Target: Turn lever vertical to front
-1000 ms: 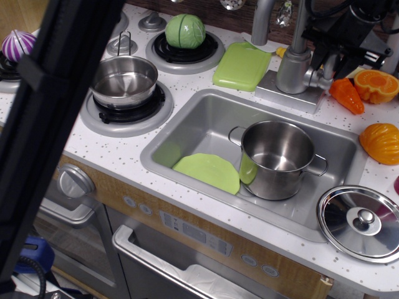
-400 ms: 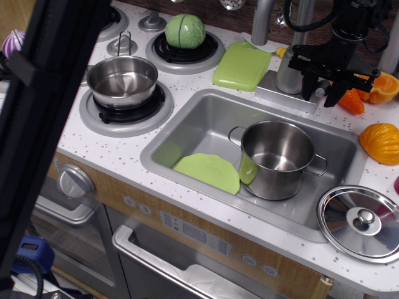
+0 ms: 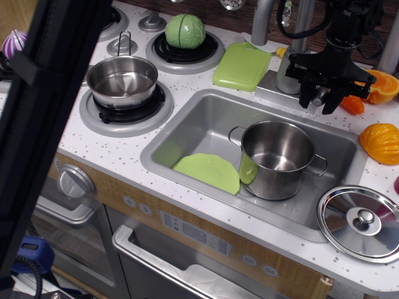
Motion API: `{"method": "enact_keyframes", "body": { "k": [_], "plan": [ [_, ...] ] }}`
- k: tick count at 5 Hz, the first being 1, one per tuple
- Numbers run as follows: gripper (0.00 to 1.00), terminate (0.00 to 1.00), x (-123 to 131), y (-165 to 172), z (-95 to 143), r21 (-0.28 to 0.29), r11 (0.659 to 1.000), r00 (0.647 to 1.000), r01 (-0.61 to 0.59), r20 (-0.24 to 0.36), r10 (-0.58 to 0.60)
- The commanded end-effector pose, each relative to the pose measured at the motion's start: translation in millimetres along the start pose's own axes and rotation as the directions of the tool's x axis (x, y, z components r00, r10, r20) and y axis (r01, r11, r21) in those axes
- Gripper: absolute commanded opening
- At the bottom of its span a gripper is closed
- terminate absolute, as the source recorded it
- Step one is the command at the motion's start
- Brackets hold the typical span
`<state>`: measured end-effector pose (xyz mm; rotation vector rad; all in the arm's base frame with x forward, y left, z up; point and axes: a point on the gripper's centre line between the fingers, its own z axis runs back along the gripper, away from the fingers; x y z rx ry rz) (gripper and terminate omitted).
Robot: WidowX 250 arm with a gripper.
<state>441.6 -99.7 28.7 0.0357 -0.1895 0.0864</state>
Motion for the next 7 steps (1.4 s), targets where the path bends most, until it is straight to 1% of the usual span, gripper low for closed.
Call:
{"method": "enact_keyframes", "body": {
  "k": [1, 2, 3, 4, 5, 6, 7],
  "plan": [
    [0.00, 0.00, 2, -11, 10, -0.021, 1.000, 0.999, 0.000, 0.045, 0.001],
    [1.00, 0.00, 2, -12, 13, -0.008, 1.000, 0.999, 0.012, 0.043, -0.012],
    [1.00, 0.00, 3, -10, 27, 0.015, 1.000, 1.000, 0.008, 0.016, -0.008],
    [1.00, 0.00, -2, -6, 43, 0.051, 0.999, 1.000, 0.003, -0.001, -0.003],
    [1.00, 0.00, -11, -2, 58, 0.080, 0.997, 1.000, -0.003, -0.021, 0.004],
    [1.00, 0.00, -15, -4, 64, 0.097, 0.995, 1.000, -0.010, -0.028, 0.013],
    [1.00, 1.00, -15, -4, 64, 0.097, 0.995, 1.000, -0.010, -0.028, 0.013]
  ]
}}
